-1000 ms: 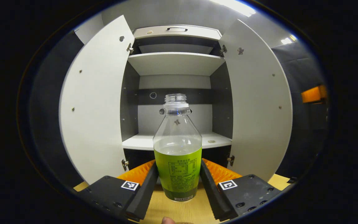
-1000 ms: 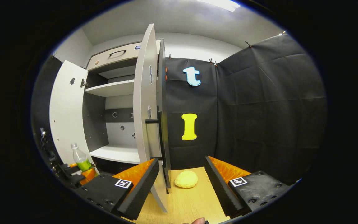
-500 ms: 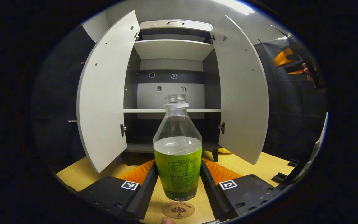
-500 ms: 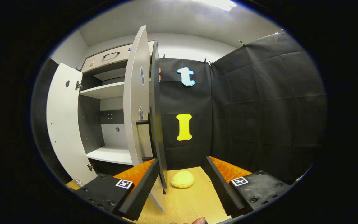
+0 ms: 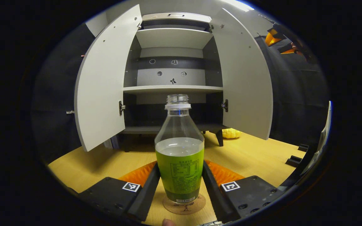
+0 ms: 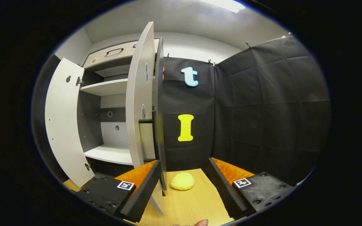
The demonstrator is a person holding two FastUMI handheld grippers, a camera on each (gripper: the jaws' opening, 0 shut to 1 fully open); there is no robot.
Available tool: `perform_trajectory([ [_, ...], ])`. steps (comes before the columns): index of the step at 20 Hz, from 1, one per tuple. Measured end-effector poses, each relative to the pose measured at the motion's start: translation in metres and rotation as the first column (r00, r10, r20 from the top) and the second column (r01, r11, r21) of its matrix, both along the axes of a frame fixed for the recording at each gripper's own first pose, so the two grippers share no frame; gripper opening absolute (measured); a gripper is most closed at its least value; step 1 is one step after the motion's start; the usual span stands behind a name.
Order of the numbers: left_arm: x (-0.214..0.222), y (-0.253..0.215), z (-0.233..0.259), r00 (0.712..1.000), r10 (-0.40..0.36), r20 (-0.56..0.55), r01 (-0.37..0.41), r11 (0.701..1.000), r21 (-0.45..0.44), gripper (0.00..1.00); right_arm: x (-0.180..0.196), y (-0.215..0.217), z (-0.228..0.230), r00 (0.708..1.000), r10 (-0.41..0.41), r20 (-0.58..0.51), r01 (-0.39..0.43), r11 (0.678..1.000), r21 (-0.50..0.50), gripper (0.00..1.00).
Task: Grasp the bottle in the cabinet with the left hand and place it on the coaster, then close the right door with the right hand and the left door with the left hand.
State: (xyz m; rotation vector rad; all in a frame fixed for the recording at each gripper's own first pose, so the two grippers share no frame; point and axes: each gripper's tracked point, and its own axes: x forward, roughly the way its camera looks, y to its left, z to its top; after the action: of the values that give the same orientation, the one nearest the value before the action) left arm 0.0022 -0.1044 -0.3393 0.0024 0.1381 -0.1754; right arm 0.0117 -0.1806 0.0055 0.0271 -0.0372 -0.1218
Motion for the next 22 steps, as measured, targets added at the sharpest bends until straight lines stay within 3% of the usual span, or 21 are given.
perform_trajectory([
  [6, 0.001, -0.004, -0.006, 0.999, -0.040, 0.006, 0.040, 0.999, -0.014, 0.79, 0.001, 0.002, -0.002, 1.000, -0.014, -0.008, 0.014, 1.000, -0.008, 0.98],
  [16, -0.005, -0.011, -0.031, 0.997, -0.069, -0.041, 0.071, 0.997, 0.044, 0.82, -0.005, 0.008, -0.002, 1.000, -0.013, -0.005, 0.013, 0.999, -0.029, 0.98],
  [17, -0.005, -0.010, -0.034, 0.996, -0.069, -0.055, 0.072, 0.996, 0.044, 0.87, -0.006, 0.010, -0.002, 1.000, -0.010, -0.003, 0.010, 0.999, -0.038, 0.98],
  [18, -0.009, -0.009, -0.036, 0.995, -0.071, -0.070, 0.074, 0.996, 0.042, 0.98, -0.006, 0.010, -0.001, 1.000, -0.011, -0.001, 0.011, 0.999, -0.041, 0.98],
  [22, -0.020, -0.001, -0.041, 0.993, -0.056, -0.108, 0.061, 0.997, 0.043, 0.96, -0.005, 0.006, -0.004, 1.000, -0.018, -0.014, 0.018, 0.999, -0.030, 0.97],
])
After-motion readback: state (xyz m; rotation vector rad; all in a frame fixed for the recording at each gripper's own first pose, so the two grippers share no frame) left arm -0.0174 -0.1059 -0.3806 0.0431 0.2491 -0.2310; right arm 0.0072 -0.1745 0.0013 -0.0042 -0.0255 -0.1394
